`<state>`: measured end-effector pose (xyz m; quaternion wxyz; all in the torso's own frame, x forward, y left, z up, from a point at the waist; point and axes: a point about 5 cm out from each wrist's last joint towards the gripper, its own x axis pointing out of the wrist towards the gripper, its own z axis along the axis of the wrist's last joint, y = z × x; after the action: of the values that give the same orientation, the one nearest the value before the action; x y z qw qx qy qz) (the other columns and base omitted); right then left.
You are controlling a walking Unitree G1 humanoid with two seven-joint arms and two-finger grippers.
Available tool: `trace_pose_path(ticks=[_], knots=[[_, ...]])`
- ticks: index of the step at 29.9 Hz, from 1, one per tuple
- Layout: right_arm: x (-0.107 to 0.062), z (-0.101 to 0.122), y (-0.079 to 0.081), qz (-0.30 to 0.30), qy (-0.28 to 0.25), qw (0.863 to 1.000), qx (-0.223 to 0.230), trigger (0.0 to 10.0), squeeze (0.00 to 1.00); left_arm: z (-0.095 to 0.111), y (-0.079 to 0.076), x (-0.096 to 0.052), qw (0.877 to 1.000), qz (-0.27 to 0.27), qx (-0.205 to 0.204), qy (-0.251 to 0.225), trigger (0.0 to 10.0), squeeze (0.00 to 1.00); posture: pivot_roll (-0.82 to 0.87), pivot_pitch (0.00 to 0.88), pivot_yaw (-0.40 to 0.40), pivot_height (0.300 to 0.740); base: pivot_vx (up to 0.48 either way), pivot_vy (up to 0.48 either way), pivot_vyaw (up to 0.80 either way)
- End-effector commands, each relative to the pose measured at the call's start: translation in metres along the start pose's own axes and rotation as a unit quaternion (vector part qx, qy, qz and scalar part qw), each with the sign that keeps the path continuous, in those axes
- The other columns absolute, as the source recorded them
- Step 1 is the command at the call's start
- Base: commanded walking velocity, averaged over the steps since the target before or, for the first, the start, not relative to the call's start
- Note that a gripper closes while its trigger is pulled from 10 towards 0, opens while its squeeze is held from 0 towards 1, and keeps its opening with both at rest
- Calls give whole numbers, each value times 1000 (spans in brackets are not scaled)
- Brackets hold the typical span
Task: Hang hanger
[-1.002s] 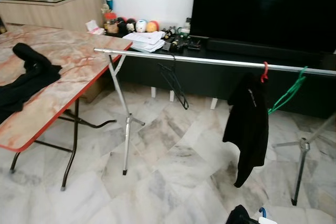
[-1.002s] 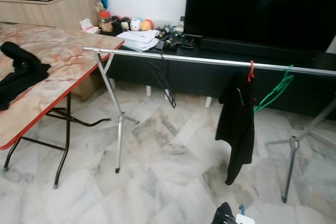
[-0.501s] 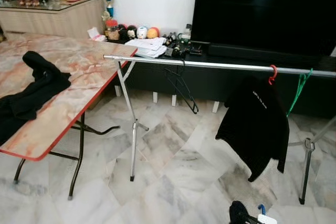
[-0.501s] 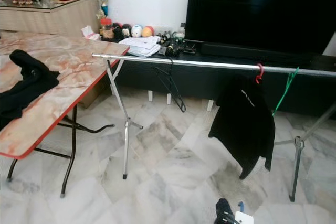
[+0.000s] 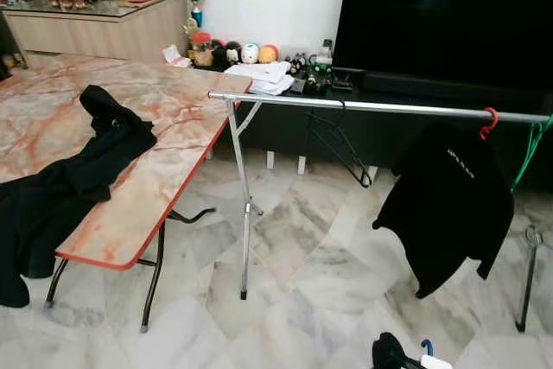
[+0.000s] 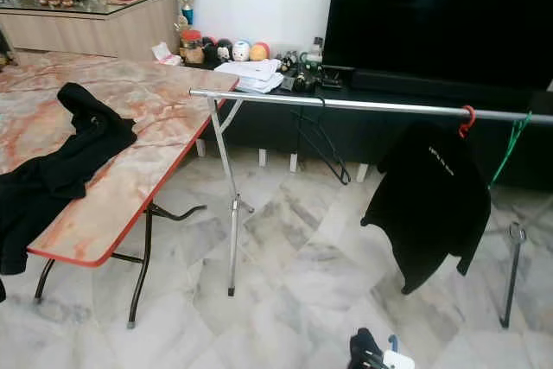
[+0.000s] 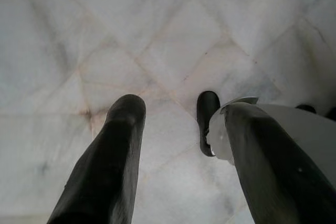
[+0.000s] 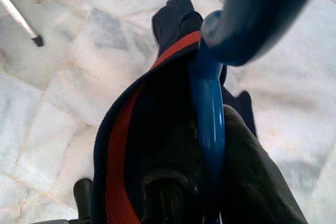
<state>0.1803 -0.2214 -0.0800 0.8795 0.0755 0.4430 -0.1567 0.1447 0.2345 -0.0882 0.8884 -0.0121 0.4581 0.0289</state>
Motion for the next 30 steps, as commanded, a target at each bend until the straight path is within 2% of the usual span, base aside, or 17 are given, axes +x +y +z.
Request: trace_pose_path(ticks=[1, 4, 11, 14, 20, 23, 30], knots=[[0, 1, -2, -4, -4, 1000, 14, 10000, 0, -13, 0, -4, 1000, -3, -1, 16, 10000, 0, 56, 0, 7, 740, 0, 0, 0], [0, 2, -2, -6, -6, 1000, 16, 10000, 0, -27, 4, -9, 1000, -1, -2, 28, 10000, 0, 56, 0, 8, 740, 0, 0, 0], [0, 2, -2, -8, -8, 1000, 17, 10000, 0, -31, 9, -12, 1000, -1, -3, 31, 10000, 0, 57, 0, 7, 740, 0, 0, 0], [0, 3, -2, -15, -16, 1000, 21, 10000, 0, -28, 7, -10, 1000, -3, -2, 28, 10000, 0, 58, 0, 8, 740, 0, 0, 0], [-1, 7, -3, -30, -53, 997, 52, 10000, 0, -14, -13, -1, 1000, -15, 3, 17, 10000, 0, 57, 0, 10, 740, 0, 0, 0], [-1, 8, -3, -32, -58, 996, 54, 10000, 0, -10, -17, 1, 1000, -18, 3, 13, 10000, 0, 57, 0, 10, 740, -80, 0, 0], [-1, 8, -3, -33, -58, 997, 49, 10000, 0, -6, -9, 0, 1000, -13, 3, 10, 10000, 0, 58, 0, 11, 740, -247, 0, 0]])
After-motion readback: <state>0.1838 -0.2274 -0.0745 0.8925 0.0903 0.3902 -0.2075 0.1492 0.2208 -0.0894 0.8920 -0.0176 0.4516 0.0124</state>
